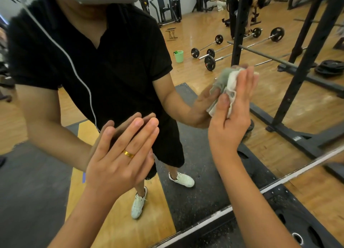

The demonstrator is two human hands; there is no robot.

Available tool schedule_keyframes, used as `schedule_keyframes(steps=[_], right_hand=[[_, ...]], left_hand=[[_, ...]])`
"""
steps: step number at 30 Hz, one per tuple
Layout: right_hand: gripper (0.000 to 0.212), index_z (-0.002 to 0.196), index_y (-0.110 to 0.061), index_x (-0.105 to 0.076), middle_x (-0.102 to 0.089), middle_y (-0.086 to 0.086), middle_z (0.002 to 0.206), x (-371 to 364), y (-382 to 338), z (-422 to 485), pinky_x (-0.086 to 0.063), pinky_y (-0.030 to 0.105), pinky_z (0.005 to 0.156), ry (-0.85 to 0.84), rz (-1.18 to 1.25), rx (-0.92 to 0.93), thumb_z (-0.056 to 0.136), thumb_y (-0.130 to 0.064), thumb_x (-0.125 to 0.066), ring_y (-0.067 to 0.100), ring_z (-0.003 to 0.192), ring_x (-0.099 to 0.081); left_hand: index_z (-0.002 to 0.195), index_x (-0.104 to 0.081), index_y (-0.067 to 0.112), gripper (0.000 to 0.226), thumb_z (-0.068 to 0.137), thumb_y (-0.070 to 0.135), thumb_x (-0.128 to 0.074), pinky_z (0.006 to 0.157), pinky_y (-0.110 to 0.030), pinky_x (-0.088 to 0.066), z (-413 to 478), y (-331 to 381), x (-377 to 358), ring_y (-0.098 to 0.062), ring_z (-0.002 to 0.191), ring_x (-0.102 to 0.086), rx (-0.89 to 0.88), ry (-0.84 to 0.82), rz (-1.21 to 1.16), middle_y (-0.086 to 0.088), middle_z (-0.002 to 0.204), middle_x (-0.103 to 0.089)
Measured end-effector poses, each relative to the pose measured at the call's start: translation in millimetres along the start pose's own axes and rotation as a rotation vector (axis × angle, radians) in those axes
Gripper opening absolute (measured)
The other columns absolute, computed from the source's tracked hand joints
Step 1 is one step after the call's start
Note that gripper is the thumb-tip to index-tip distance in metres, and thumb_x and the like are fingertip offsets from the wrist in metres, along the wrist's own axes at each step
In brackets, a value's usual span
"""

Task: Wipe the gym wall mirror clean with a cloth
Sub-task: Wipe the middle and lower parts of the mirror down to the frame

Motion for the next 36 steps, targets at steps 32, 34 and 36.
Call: schedule_keyframes(steps=[32, 34, 36], right_hand=[[0.053, 0.156, -0.004, -0.027, -0.017, -0.019, 0.169, -90.9, -92.6, -193.6, -0.013, 0.039, 0.129, -0.024, -0.021, -0.176, 0.106, -0.011, -0.045, 0.021, 0.159, -0.013], [0.054, 0.157, -0.006, -0.026, -0.017, -0.021, 0.168, -90.5, -94.6, -177.9, -0.013, 0.042, 0.13, 0.006, -0.004, -0.177, 0.106, -0.01, -0.044, 0.021, 0.159, -0.012], [0.052, 0.157, -0.007, -0.03, -0.022, -0.018, 0.166, -88.6, -98.2, -159.7, -0.016, 0.044, 0.129, 0.08, 0.03, -0.236, 0.107, -0.011, -0.044, 0.02, 0.159, -0.014]], left_hand=[[0.151, -0.052, 0.01, 0.057, 0.098, 0.025, -0.063, 0.126, -0.05, -0.021, -107.5, -99.1, 54.8, -0.032, 0.153, -0.032, -0.009, -0.027, -0.014, -0.012, 0.163, -0.039], [0.152, -0.05, 0.009, 0.057, 0.098, 0.025, -0.061, 0.126, -0.05, -0.019, -106.9, -100.2, 54.5, -0.032, 0.153, -0.031, -0.019, -0.021, -0.011, -0.012, 0.164, -0.037], [0.151, -0.051, 0.008, 0.057, 0.098, 0.024, -0.061, 0.126, -0.05, -0.02, -105.8, -101.8, 54.3, -0.032, 0.153, -0.032, -0.029, -0.013, -0.024, -0.012, 0.162, -0.04]])
Point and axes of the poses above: each hand's wrist, its own z-axis towards the middle knuckle, its own x-axis out of the back of the hand, y = z × x, the point moved 4 cm from there along z, towards the middle knuckle
